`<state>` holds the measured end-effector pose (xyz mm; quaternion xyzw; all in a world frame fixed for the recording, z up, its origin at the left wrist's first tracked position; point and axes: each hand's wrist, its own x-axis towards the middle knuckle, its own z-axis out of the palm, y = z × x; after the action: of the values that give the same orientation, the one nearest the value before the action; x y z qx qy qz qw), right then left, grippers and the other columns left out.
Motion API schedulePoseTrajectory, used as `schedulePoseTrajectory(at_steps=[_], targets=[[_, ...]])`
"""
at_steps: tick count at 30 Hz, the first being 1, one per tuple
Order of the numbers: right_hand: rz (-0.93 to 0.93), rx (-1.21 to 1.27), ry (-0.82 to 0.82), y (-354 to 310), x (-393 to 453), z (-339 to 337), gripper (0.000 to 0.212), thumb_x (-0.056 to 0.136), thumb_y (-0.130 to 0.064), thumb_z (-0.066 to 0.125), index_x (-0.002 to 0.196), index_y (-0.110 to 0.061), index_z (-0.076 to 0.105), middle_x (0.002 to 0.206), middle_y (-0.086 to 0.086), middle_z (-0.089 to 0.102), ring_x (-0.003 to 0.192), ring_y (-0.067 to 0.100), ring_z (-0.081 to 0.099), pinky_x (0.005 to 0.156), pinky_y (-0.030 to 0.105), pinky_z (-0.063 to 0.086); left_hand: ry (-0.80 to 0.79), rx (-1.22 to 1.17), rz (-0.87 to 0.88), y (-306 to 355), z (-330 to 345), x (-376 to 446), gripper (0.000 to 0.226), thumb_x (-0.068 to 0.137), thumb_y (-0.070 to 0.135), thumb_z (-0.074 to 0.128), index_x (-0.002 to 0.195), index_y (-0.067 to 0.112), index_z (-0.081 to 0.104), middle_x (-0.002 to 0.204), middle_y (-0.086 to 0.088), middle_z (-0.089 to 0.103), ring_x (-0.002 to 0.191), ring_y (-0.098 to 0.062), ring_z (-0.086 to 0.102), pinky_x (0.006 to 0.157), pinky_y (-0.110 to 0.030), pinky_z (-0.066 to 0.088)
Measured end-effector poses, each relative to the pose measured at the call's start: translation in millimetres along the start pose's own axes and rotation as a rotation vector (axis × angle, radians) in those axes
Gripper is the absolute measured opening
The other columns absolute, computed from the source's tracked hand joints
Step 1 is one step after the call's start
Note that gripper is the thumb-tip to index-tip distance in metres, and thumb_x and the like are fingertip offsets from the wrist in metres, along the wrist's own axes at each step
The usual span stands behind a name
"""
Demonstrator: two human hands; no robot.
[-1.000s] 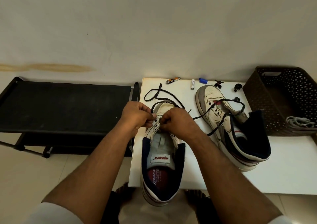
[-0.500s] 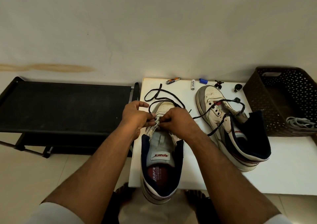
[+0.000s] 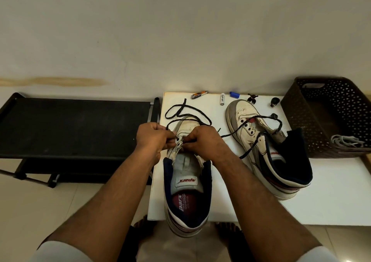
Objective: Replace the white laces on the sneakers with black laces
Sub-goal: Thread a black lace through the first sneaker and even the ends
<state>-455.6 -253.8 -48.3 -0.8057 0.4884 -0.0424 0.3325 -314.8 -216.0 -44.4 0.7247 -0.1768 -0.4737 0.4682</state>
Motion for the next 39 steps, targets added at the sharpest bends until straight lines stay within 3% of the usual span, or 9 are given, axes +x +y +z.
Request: schedulePoseTrajectory(at_steps=[9, 13, 17, 21, 24, 26, 29, 34, 39], targets=[[0.004, -0.027, -0.011, -1, 2, 1, 0.025, 0.087, -0.033, 0.066, 0.108, -0.021, 0.074, 0.094, 0.004, 0.072, 0.088, 0.016, 0.063, 0.062, 0.018, 0.035, -0.006, 0.14, 0.069, -2, 0, -2, 0.026, 0.073, -0.008, 0.077, 0.068, 0.005, 0.055, 0.067, -0.017, 0.064, 0.051, -0.02, 0.064, 0.052, -0.031, 0.058], [-0.005, -0.068, -0.004, -3, 2, 1, 0.028, 0.09, -0.036, 0.062, 0.113, -0.024, 0.071, 0.097, 0.004, 0.071, 0.083, 0.011, 0.054, 0.055, 0.008, 0.024, -0.055, 0.272, 0.108, -2, -1, -3, 0.023, 0.075, 0.004, 0.08, 0.066, 0.004, 0.058, 0.062, -0.01, 0.063, 0.047, -0.014, 0.058, 0.046, -0.024, 0.051], [0.012, -0.092, -0.026, -3, 1, 0, 0.025, 0.089, -0.028, 0.063, 0.113, -0.025, 0.072, 0.099, 0.005, 0.071, 0.092, 0.017, 0.06, 0.058, 0.014, 0.03, -0.108, 0.595, 0.285, 0, -5, -3, 0.025, 0.079, 0.029, 0.078, 0.066, 0.013, 0.064, 0.061, -0.001, 0.06, 0.052, -0.01, 0.053, 0.053, -0.024, 0.043], [0.063, -0.043, 0.035, -2, 3, 5, 0.024, 0.09, -0.025, 0.061, 0.11, -0.025, 0.073, 0.102, 0.003, 0.072, 0.095, 0.02, 0.063, 0.071, 0.019, 0.036, -0.194, 0.835, 0.337, 14, -9, -10, 0.025, 0.087, 0.037, 0.068, 0.082, 0.013, 0.073, 0.07, -0.005, 0.064, 0.06, -0.017, 0.058, 0.062, -0.031, 0.052], [0.102, 0.0, 0.063, -1, 3, 8, 0.022, 0.089, -0.023, 0.062, 0.108, -0.02, 0.074, 0.104, 0.005, 0.071, 0.099, 0.022, 0.063, 0.072, 0.02, 0.037, -0.35, 0.9, 0.22, 23, -8, -23, 0.032, 0.084, 0.044, 0.069, 0.094, 0.013, 0.069, 0.087, -0.006, 0.067, 0.077, -0.018, 0.065, 0.056, -0.03, 0.055], [0.104, 0.009, 0.083, -2, 1, 10, 0.024, 0.089, -0.023, 0.062, 0.111, -0.021, 0.073, 0.108, 0.004, 0.07, 0.102, 0.021, 0.062, 0.074, 0.019, 0.037, -0.459, 0.97, 0.155, 25, -9, -30, 0.035, 0.081, 0.034, 0.074, 0.108, 0.014, 0.065, 0.091, -0.004, 0.066, 0.079, -0.015, 0.065, 0.052, -0.026, 0.053], [0.087, 0.024, 0.149, -3, 0, 15, 0.023, 0.088, -0.024, 0.063, 0.108, -0.022, 0.074, 0.106, 0.004, 0.071, 0.1, 0.021, 0.062, 0.074, 0.021, 0.039, -0.457, 1.02, 0.162, 26, -12, -32, 0.041, 0.078, 0.011, 0.073, 0.118, 0.016, 0.063, 0.09, -0.006, 0.067, 0.073, -0.015, 0.066, 0.05, -0.022, 0.051], [0.112, 0.088, 0.187, -5, 0, 19, 0.02, 0.086, -0.027, 0.067, 0.104, -0.023, 0.075, 0.1, 0.001, 0.072, 0.095, 0.017, 0.063, 0.07, 0.019, 0.038, -0.387, 0.81, 0.119, 27, -18, -27, 0.031, 0.074, -0.006, 0.066, 0.099, 0.01, 0.075, 0.096, -0.013, 0.071, 0.092, -0.026, 0.067, 0.08, -0.034, 0.056], [0.136, 0.077, 0.146, -7, 2, 14, 0.02, 0.083, -0.029, 0.07, 0.102, -0.026, 0.076, 0.099, -0.001, 0.072, 0.093, 0.017, 0.064, 0.074, 0.022, 0.045, -0.341, 0.637, 0.057, 25, -19, -26, 0.036, 0.072, -0.013, 0.063, 0.093, 0.016, 0.072, 0.09, -0.003, 0.067, 0.086, -0.018, 0.061, 0.071, -0.026, 0.051]])
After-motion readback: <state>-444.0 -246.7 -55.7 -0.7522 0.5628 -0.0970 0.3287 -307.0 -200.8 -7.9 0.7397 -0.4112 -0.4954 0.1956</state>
